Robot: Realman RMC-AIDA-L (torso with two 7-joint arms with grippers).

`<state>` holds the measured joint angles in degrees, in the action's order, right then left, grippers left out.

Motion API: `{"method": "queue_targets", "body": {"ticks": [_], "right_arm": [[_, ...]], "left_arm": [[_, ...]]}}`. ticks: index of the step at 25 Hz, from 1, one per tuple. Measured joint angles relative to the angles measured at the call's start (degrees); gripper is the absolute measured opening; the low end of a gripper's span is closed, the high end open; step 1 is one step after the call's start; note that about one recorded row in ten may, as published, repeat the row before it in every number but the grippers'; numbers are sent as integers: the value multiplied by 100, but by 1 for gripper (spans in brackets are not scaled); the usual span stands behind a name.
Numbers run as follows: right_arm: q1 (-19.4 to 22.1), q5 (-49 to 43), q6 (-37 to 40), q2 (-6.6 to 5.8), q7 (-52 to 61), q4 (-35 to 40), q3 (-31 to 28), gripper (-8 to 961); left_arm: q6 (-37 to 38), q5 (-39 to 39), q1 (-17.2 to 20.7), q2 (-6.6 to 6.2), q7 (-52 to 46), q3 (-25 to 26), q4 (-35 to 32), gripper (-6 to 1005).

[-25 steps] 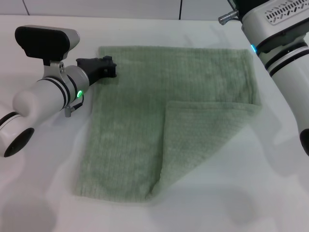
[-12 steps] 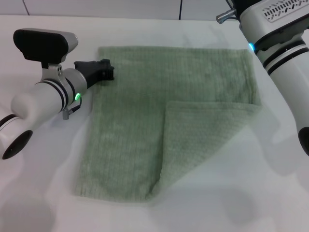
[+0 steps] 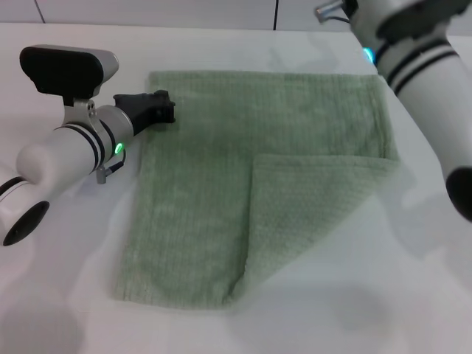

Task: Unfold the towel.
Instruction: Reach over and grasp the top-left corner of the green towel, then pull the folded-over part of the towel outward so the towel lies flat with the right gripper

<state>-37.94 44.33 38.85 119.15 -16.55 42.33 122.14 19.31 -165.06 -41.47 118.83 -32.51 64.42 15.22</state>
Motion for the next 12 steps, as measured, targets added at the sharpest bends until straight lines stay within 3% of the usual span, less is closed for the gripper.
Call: {"method": "queue_targets", "body": {"ticks": [2, 3, 4, 6, 7, 8, 11, 12], "right_arm": [[8, -21, -1152, -15, -32, 605, -428, 816], [8, -21, -1152, -15, -32, 605, -428, 816], [10, -32, -1946, -20, -56, 956, -741, 816], [4, -40, -2362, -22, -60, 1141, -900, 815], [-36, -50, -3288, -31, -66, 1454, -1267, 815], [-36, -50, -3288, -31, -66, 1454, -1267, 815], [-166, -68, -4693, -33, -104, 1805, -1777, 814], [-295, -85, -5523, -33, -182, 1941, -2055, 814]], "left_arm": [[22, -1, 5, 0, 12, 0, 22, -2], [22, -1, 5, 0, 12, 0, 22, -2], [26, -4, 6, 0, 13, 0, 29, -2], [28, -10, 7, 0, 9, 0, 36, -2], [30, -12, 7, 0, 8, 0, 39, -2], [30, -12, 7, 0, 8, 0, 39, -2], [36, -15, 8, 0, 8, 0, 41, -2], [39, -19, 13, 0, 8, 0, 42, -2]]}}
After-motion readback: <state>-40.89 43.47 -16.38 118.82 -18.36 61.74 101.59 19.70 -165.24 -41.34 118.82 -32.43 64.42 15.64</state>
